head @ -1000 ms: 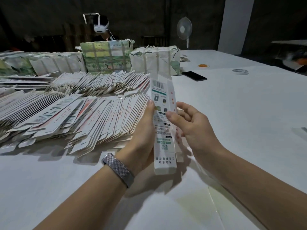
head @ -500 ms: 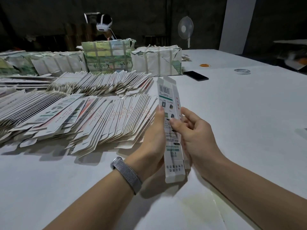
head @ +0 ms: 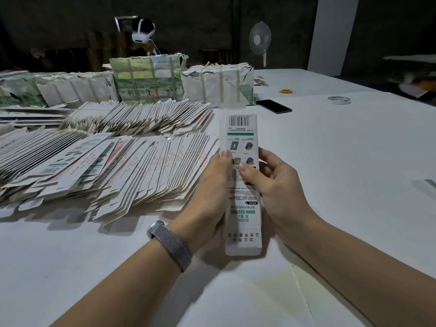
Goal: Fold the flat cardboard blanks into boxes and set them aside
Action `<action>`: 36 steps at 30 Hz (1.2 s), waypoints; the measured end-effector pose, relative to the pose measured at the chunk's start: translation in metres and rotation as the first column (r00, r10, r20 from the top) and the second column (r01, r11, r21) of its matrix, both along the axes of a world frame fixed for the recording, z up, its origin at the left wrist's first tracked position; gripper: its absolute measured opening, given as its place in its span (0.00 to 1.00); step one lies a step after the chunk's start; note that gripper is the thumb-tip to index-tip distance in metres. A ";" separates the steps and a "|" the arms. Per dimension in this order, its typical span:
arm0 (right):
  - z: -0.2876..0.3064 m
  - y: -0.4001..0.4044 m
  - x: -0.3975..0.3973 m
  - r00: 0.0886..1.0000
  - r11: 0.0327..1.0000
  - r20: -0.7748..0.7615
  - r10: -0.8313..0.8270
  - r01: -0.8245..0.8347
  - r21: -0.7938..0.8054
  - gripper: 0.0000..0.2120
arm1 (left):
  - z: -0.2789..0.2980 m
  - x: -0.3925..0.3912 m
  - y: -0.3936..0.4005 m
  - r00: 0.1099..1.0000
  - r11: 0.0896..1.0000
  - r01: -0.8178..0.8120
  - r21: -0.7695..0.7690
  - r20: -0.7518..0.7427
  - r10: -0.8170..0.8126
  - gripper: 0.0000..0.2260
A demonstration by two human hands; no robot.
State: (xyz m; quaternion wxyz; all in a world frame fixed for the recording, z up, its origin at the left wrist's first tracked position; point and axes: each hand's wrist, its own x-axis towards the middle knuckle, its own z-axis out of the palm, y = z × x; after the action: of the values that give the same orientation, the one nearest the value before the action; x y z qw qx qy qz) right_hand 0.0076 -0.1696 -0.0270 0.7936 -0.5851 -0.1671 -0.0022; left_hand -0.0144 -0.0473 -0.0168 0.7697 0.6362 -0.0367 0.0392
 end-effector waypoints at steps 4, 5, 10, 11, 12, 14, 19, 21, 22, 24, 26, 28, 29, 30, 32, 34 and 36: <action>0.005 -0.004 0.002 0.999 0.999 0.040 -0.033 0.034 -0.043 0.15 | 0.005 0.005 0.014 1.000 0.991 0.011 0.131 0.013 -0.012 0.15; 0.006 -0.005 0.002 0.998 0.998 0.050 -0.034 0.036 -0.050 0.16 | 0.007 0.005 0.017 1.000 0.990 0.018 0.137 0.017 -0.020 0.14; 0.009 -0.006 0.002 0.998 0.996 0.053 -0.024 0.028 -0.082 0.19 | 0.009 0.005 0.020 0.999 0.997 0.007 0.070 0.049 -0.010 0.10; 0.009 -0.006 0.002 0.999 0.996 0.047 -0.009 0.013 -0.085 0.19 | 0.009 0.005 0.020 0.998 0.998 0.002 0.061 0.063 -0.006 0.10; 0.009 -0.006 0.002 0.999 0.996 0.039 0.008 -0.004 -0.084 0.19 | 0.009 0.005 0.020 0.997 0.999 -0.003 0.054 0.077 -0.002 0.10; 0.010 -0.007 0.002 0.999 0.996 0.026 0.026 -0.024 -0.080 0.19 | 0.010 0.005 0.021 0.996 0.999 -0.007 0.036 0.092 0.004 0.09; 0.015 -0.010 0.005 1.000 0.999 -0.003 0.004 -0.004 -0.042 0.15 | 0.009 0.004 0.020 0.994 0.997 0.056 0.060 0.094 -0.061 0.09; 0.018 -0.013 0.007 1.000 1.000 0.007 -0.015 0.015 -0.024 0.15 | 0.007 0.003 0.017 0.992 0.994 0.080 0.077 0.087 -0.087 0.08; 0.019 -0.014 0.007 1.000 1.000 0.017 -0.018 0.018 -0.021 0.15 | 0.006 0.003 0.016 0.992 0.992 0.097 0.081 0.076 -0.103 0.09; 0.019 -0.016 0.007 1.000 1.000 0.028 -0.006 0.006 -0.021 0.15 | 0.006 0.003 0.017 0.990 0.988 0.130 0.079 0.049 -0.134 0.10; 0.019 -0.016 0.007 0.999 1.000 0.028 0.016 -0.016 -0.021 0.16 | 0.008 0.002 0.020 0.986 0.986 0.158 0.062 0.036 -0.160 0.12; 0.019 -0.016 0.006 0.999 0.999 0.028 0.023 -0.023 -0.029 0.19 | 0.008 0.002 0.022 0.984 0.984 0.171 0.050 0.040 -0.173 0.13; 0.019 -0.016 0.006 0.999 0.999 0.029 0.019 -0.018 -0.035 0.21 | 0.008 0.002 0.022 0.984 0.984 0.169 0.050 0.043 -0.172 0.14; 0.020 -0.016 0.006 0.999 0.999 0.032 0.012 -0.010 -0.039 0.23 | 0.009 0.002 0.021 0.985 0.985 0.165 0.051 0.045 -0.167 0.17; 0.020 -0.015 0.005 0.999 0.999 0.036 0.002 -0.001 -0.051 0.25 | 0.009 0.004 0.022 0.987 0.988 0.150 0.035 0.053 -0.152 0.23; 0.020 -0.014 0.002 0.999 0.997 0.048 0.003 0.001 -0.076 0.26 | 0.010 0.005 0.024 0.988 0.991 0.135 0.019 0.074 -0.136 0.22; 0.020 -0.012 0.000 0.997 0.994 0.075 0.004 0.004 -0.107 0.26 | 0.012 0.005 0.026 0.988 0.993 0.116 0.027 0.095 -0.118 0.17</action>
State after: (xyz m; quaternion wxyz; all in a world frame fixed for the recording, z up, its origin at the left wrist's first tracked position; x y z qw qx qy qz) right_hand 0.0074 -0.1816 -0.0074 0.7541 -0.6264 -0.1969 -0.0151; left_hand -0.0089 -0.0217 -0.0047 0.7612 0.6384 -0.1115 0.0239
